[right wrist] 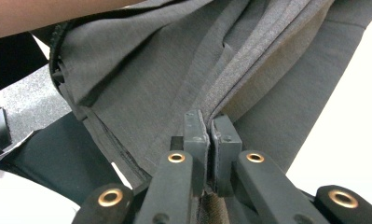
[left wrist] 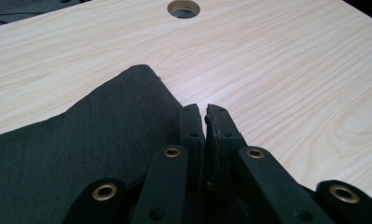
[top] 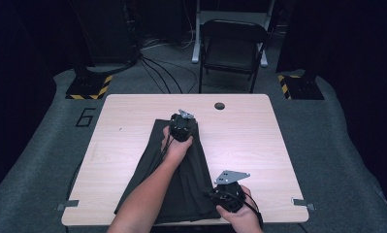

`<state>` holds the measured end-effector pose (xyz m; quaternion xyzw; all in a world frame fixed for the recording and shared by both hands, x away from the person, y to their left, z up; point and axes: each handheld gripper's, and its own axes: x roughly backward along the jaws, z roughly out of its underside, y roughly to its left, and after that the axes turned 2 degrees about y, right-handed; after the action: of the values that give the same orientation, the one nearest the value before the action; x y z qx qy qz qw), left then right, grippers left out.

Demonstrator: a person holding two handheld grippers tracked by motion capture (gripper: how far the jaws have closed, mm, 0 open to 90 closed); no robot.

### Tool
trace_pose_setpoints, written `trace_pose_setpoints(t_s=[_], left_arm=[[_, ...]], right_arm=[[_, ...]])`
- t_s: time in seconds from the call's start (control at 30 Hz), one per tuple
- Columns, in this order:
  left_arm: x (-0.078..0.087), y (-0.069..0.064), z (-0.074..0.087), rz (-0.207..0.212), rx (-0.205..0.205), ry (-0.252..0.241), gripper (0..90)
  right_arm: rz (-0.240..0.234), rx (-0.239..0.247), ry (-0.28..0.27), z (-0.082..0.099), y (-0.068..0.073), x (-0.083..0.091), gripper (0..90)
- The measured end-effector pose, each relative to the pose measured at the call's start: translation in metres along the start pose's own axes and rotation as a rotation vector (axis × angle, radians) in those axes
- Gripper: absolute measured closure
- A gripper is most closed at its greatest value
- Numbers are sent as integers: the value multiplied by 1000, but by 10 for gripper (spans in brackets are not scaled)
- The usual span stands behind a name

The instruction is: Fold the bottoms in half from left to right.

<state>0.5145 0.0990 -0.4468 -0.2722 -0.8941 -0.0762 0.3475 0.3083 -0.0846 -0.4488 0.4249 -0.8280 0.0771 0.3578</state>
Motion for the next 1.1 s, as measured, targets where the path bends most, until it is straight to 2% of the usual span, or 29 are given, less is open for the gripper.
trace_pose_setpoints(t_s=[0.07,0.17,0.23,0.3,0.4,0.47,0.5,0.57,0.67,0.8,0.93,1.0,1.07,1.1], left_arm=[[-4,-2,2,12,14,-14,856],[-9,-5,5,20,9,1,853],[-12,-6,7,21,3,5,847],[-17,-9,10,43,-15,15,831],[-22,-11,14,103,-36,38,781],[-22,-14,14,114,-65,50,708],[-20,-14,14,116,-73,49,674],[-15,-14,13,134,-64,16,618],[-1,-7,14,136,-56,-11,572],[21,10,23,99,-81,3,543],[41,25,35,85,-43,-28,537],[52,33,43,82,-41,-33,534],[62,40,51,70,-38,-35,530],[67,45,55,64,-39,-36,528]], right_arm=[[11,2,4,2,1,0,871],[21,11,16,5,2,-2,871],[30,11,30,7,2,-3,870],[36,9,39,10,2,-4,870],[42,5,62,15,1,-6,869],[56,4,85,18,1,-8,869],[80,25,115,21,-2,-11,869],[95,22,150,25,-4,-14,869],[99,9,197,29,-11,-18,869],[101,-20,232,33,-17,-21,869],[100,-33,254,36,-21,-21,867],[87,-36,264,36,-21,-22,867],[106,-30,272,36,-19,-24,868],[101,-24,277,36,-19,-24,868]])
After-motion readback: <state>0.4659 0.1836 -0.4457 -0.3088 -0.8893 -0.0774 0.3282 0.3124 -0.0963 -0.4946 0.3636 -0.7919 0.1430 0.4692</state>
